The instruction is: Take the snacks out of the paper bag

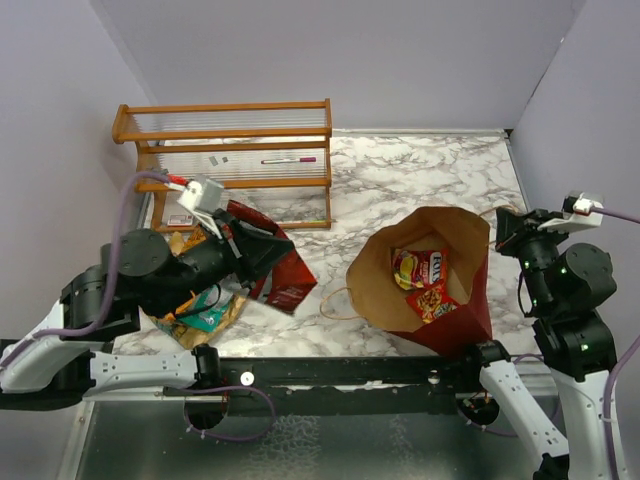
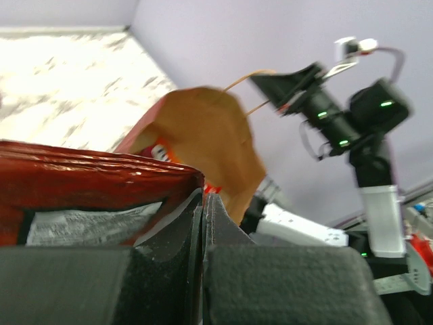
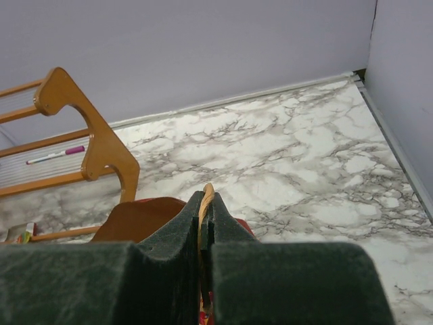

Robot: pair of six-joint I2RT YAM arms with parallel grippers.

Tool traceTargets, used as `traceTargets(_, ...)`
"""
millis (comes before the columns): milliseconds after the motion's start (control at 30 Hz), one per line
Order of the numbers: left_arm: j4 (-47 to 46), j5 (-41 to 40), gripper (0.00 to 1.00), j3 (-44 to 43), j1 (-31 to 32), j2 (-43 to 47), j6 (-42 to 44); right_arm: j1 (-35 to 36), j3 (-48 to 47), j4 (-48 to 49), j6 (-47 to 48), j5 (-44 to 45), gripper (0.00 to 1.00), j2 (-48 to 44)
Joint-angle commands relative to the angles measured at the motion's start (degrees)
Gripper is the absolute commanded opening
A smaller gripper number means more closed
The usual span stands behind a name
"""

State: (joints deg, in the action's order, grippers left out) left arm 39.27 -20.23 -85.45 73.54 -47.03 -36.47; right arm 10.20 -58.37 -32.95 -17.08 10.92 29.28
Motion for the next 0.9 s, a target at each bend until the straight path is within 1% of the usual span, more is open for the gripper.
traceTargets(0, 14.4, -5.8, 0.0, 7.9, -0.1, -1.7, -7.3, 0.4, -1.6, 3.3, 2.7, 0.4, 0.02, -0.5)
traceTargets(100, 18.1, -5.3, 0.0, 14.3, -0.1, -4.6, -11.6, 0.4, -3.2, 3.3, 3.7, -3.3, 0.02, 0.0)
traceTargets(167, 18.5, -4.3, 0.0, 18.1, -0.2, -7.1, -13.7, 0.4, -3.9, 3.2, 3.9, -4.3, 0.02, 0.0)
traceTargets(233, 13.7, -1.6, 0.0, 22.9, -0.2, -8.1, -13.9, 0.4, -4.2, 3.4, 4.2, -5.1, 0.02, -0.3)
traceTargets(300, 5.7, 2.0, 0.0, 27.2, -0.2, -8.6, -12.7, 0.4, -4.1, 3.7, 4.4, -5.5, 0.02, -0.6)
traceTargets(367, -0.4, 4.5, 0.0, 29.7, -0.2, -9.8, -12.7, 0.4, -4.4, 3.3, 4.4, -5.7, 0.02, -0.7)
traceTargets(400, -3.3, 5.6, 0.0, 30.2, -0.2, -11.1, -12.6, 0.4, -4.6, 3.1, 4.4, -5.8, 0.02, -0.6)
traceTargets(467, -5.4, 6.9, 0.0, 30.0, -0.2, -13.2, -12.7, 0.4, -4.8, 2.6, 4.6, -5.8, 0.02, -0.7)
traceTargets(600, -3.8, 5.4, 0.0, 28.9, -0.4, -15.9, -12.8, 0.4, -4.9, 2.1, 4.8, -5.7, 0.02, -1.2)
traceTargets(700, -0.8, 3.5, 0.0, 25.8, -1.1, -16.2, -11.5, 0.4, -4.9, 2.1, 5.0, -5.7, 0.02, -1.2)
traceTargets(867, -4.8, 6.6, 0.0, 22.4, -1.8, -14.5, -8.9, 0.4, -4.3, 2.7, 4.2, -6.3, 0.02, -1.3)
